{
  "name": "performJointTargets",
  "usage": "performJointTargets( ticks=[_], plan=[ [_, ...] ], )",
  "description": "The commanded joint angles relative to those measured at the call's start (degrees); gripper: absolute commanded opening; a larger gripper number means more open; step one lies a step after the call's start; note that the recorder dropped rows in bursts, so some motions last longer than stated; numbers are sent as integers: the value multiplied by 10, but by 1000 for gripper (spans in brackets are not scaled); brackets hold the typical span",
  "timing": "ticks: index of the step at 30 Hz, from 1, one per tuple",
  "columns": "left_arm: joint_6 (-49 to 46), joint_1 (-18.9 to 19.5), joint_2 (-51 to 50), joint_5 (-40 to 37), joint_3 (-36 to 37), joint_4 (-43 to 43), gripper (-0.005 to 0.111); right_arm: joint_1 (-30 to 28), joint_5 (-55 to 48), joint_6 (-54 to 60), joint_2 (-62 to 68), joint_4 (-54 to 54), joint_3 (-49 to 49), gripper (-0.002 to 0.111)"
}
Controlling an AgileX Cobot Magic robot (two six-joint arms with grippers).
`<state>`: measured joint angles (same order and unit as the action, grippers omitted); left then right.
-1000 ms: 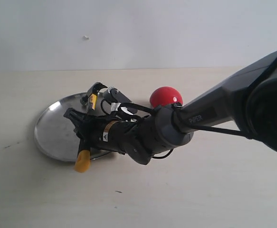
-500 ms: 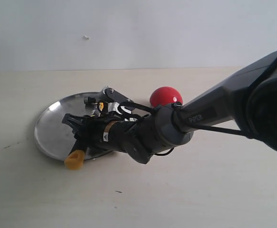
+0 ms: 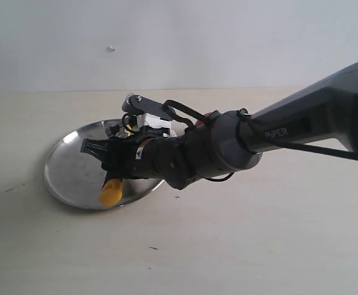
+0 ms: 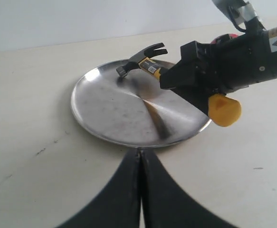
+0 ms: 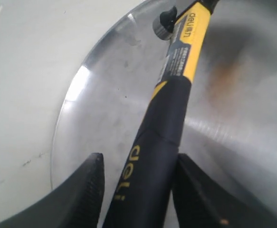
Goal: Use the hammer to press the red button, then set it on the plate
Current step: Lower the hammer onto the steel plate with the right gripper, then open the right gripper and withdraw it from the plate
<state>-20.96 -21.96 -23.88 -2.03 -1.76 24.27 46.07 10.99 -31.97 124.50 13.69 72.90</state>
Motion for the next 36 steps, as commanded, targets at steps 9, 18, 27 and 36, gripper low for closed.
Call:
performJointTargets(
  ticks=[9, 18, 27, 36],
  plan=[
    [2, 1, 4, 2, 2, 2, 0, -1, 37, 20, 15, -1, 7, 44],
    [1, 1, 4, 2, 2, 2, 0, -1, 24, 21, 15, -1, 7, 49],
    [1, 1, 4, 2, 2, 2, 0, -1, 24, 24, 13, -3, 7, 68],
    [1, 1, 4, 2, 2, 2, 0, -32, -72, 108, -115, -7, 7, 56]
  ],
)
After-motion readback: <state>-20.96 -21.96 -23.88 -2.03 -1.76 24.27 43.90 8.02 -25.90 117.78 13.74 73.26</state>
